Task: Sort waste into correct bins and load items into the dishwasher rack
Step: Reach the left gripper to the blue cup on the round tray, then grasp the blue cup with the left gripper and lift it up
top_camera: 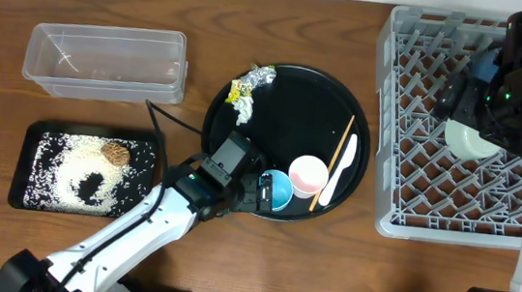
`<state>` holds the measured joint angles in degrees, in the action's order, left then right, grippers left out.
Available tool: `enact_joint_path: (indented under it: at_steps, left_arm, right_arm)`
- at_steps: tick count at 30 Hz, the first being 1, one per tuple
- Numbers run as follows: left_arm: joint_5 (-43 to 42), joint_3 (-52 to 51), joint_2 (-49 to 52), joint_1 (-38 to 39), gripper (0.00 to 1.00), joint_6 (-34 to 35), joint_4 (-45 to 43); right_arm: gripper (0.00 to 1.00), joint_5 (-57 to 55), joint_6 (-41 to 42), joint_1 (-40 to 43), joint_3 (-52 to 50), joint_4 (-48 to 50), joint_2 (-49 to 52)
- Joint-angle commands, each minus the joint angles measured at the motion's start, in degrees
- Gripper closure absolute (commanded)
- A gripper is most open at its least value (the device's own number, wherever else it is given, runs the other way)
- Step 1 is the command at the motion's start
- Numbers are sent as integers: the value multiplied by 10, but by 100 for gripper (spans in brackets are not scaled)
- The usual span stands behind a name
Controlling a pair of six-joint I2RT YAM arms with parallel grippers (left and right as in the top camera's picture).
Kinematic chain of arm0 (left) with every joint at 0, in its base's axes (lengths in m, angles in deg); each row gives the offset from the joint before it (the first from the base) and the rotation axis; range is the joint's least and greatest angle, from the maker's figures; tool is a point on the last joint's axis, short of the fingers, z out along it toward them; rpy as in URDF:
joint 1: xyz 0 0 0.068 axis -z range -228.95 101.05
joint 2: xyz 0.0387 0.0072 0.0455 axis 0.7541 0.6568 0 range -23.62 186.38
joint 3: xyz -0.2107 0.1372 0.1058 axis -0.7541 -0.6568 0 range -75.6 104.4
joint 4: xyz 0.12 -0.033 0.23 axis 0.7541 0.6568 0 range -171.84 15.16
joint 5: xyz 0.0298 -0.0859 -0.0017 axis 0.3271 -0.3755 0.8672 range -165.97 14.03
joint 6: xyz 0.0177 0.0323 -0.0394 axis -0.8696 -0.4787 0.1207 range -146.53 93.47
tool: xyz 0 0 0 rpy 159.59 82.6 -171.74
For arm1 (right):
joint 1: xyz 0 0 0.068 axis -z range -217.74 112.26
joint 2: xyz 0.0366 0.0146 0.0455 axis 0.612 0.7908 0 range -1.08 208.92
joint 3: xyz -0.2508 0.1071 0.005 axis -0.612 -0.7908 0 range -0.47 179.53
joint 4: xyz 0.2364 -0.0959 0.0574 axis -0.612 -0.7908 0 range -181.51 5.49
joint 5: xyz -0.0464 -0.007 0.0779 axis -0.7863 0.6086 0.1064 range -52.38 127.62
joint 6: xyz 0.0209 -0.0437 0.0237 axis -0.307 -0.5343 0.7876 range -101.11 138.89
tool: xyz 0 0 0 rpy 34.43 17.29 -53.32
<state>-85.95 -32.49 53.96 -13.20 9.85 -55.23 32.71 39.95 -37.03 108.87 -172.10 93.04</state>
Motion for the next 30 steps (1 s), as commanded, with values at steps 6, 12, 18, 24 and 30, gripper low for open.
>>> enact_joint_path:
  at_steps: [6,12,18,24,30]
  left_arm:
    - [10,15,2,2,47,-5,-1]
    - [10,15,2,2,70,-5,-1]
    - [10,15,2,2,75,-5,-1]
    - [3,15,2,2,94,-5,-2]
    - [-3,16,-3,2,94,4,-2]
  right_arm:
    - [1,-2,8,4,3,-1,-3]
    - [1,-2,8,4,3,-1,-3]
    - [1,-2,8,4,3,-1,-3]
    - [1,-2,8,4,3,-1,-3]
    - [1,-2,8,4,3,-1,-3]
